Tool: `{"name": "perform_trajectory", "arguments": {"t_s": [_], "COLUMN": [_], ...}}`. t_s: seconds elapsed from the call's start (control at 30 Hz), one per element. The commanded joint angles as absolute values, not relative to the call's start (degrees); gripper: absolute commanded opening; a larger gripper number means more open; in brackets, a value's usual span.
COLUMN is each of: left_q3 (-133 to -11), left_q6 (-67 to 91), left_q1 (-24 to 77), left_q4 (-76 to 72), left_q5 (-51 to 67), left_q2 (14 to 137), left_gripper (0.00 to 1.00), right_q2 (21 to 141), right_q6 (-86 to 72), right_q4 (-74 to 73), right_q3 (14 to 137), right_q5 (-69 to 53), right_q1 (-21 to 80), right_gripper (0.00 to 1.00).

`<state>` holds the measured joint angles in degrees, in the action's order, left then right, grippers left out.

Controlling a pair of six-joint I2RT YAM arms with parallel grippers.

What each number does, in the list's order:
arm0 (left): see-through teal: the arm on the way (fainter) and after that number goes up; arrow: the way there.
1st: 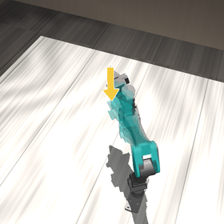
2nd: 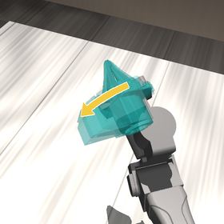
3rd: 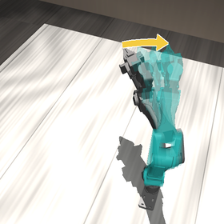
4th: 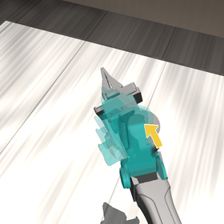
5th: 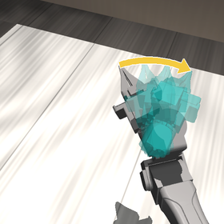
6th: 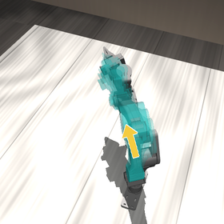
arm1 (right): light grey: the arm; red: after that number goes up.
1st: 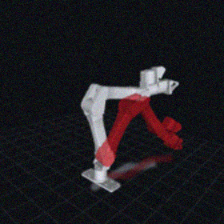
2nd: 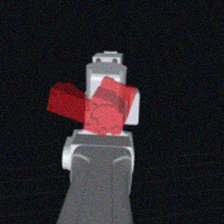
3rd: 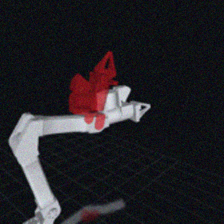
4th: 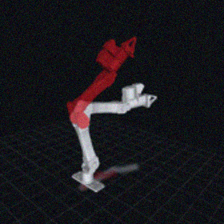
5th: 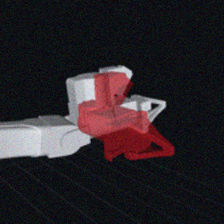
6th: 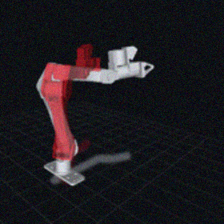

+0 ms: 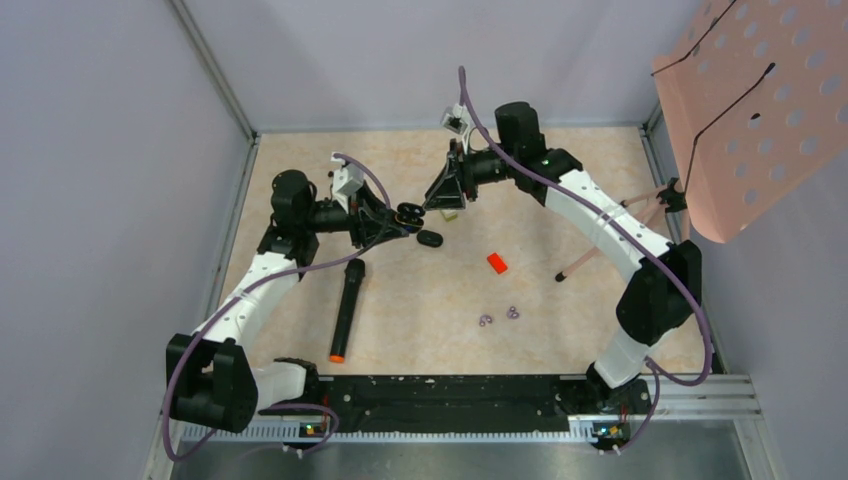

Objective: Insert the wireless bluetooth earbuds into the charging case
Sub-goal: Adjust the charging case at the center of the board.

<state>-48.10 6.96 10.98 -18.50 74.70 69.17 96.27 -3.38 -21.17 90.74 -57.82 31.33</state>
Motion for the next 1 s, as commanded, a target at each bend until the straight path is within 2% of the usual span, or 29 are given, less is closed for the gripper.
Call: {"name": "perform_trajectory", "arguments": {"t_s": [0.0,0.2,0.57,0.73,0.97], "left_q3": [-50.2,-50.0,-51.1,-51.0,-51.4], "left_q6": [5.0,3.8,4.1,4.2,4.2], "left_q1": [11.7,11.6,11.6,11.6,11.6], "left_q4": [-17.9,-16.3,-17.0,-17.0,-17.3], "left_q5": [74.7,72.9,75.0,75.0,75.1], "left_q2": [68.3,68.5,68.8,68.7,68.9], "left_gripper": [0.00,0.00,0.00,0.00,0.00], "right_q2": [94.5,93.1,97.2,98.6,99.3], "right_q6": [-5.6,-7.7,-7.6,-7.4,-7.4], "right_q4": [-16.2,-15.1,-14.7,-14.6,-14.4], "right_q3": [91.2,91.1,91.4,92.1,92.0], "right_q5": [-59.7,-64.7,-62.3,-63.3,-63.5], "right_q1": [31.3,31.2,31.6,32.3,32.6], "right_gripper": [0.45,0.50,0.55,0.54,0.47]}}
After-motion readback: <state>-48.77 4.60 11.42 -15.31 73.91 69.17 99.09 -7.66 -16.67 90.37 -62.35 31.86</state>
